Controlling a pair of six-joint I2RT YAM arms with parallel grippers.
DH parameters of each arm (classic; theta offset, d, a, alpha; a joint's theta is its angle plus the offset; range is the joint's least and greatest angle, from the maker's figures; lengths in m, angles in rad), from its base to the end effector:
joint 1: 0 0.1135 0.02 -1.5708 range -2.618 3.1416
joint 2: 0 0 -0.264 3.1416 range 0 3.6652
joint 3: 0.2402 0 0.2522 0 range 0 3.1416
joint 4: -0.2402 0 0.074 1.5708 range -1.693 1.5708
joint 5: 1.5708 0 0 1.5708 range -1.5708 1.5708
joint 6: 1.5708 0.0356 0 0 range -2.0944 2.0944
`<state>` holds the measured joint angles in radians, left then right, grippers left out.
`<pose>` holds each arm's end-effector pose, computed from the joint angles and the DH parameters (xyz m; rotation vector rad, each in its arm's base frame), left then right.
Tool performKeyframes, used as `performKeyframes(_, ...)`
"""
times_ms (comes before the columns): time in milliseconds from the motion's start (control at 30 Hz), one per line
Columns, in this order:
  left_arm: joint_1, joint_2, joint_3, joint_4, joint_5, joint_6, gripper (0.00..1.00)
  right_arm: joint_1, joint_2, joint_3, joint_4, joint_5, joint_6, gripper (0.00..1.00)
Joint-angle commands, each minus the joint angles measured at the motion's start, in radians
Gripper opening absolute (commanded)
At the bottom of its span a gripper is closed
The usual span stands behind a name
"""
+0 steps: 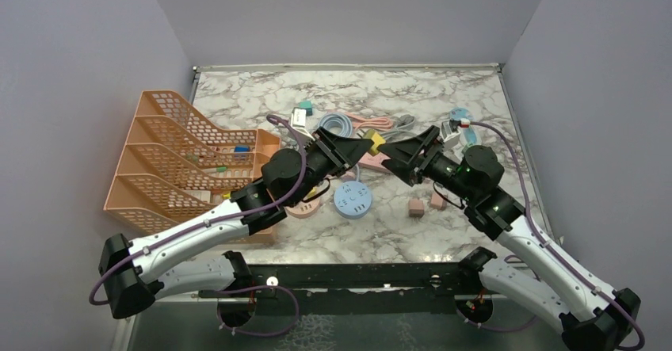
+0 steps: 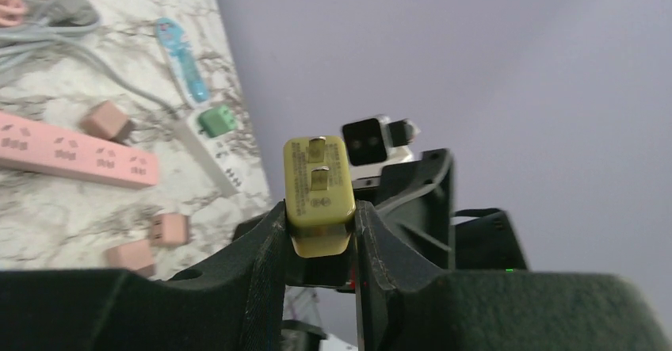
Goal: Insert the plug
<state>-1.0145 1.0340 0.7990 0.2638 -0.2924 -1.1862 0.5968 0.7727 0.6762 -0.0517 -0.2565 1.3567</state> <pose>0.1382 -0.2028 0.3448 -0.4106 1.7054 -1.4753 0.1503 0.1130 0.3179 0.5386 1.9517 1.5823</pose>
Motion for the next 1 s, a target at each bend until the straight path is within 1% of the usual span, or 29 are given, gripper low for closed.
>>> performKeyframes(0,0.004,-0.036,0.108,-0.131,0.057,-0.106,0.20,0.004,-0.013,0.009,0.156,-0.045,-0.044,0.81)
performKeyframes(167,0.003,-0.044,0.149,-0.128,0.097,-0.137,0.20,0.004,0.034,0.046,0.306,-0.164,-0.057,0.68)
performKeyframes(333,0.004,-0.041,0.152,-0.112,0.113,-0.134,0.19,0.004,0.078,0.054,0.394,-0.194,-0.007,0.60)
performKeyframes(467,0.003,-0.032,0.150,-0.096,0.122,-0.130,0.20,0.004,0.120,0.050,0.457,-0.226,0.020,0.41)
performKeyframes(567,0.003,-0.033,0.148,-0.095,0.113,-0.114,0.20,0.003,0.134,0.039,0.481,-0.233,0.018,0.24)
performKeyframes(633,0.004,-0.039,0.147,-0.108,0.099,-0.098,0.22,0.004,0.133,0.028,0.489,-0.227,0.005,0.13)
performKeyframes(667,0.003,-0.042,0.146,-0.114,0.090,-0.087,0.25,0.004,0.130,0.023,0.490,-0.220,-0.005,0.10)
performKeyframes(733,0.004,-0.045,0.148,-0.139,0.078,-0.069,0.36,0.004,0.121,0.015,0.481,-0.208,-0.034,0.02)
performKeyframes(900,0.004,-0.059,0.156,-0.229,0.040,0.025,0.67,0.004,0.102,0.012,0.428,-0.216,-0.150,0.01)
performKeyframes(967,0.004,-0.073,0.152,-0.255,0.020,0.083,0.75,0.004,0.092,0.019,0.374,-0.232,-0.218,0.01)
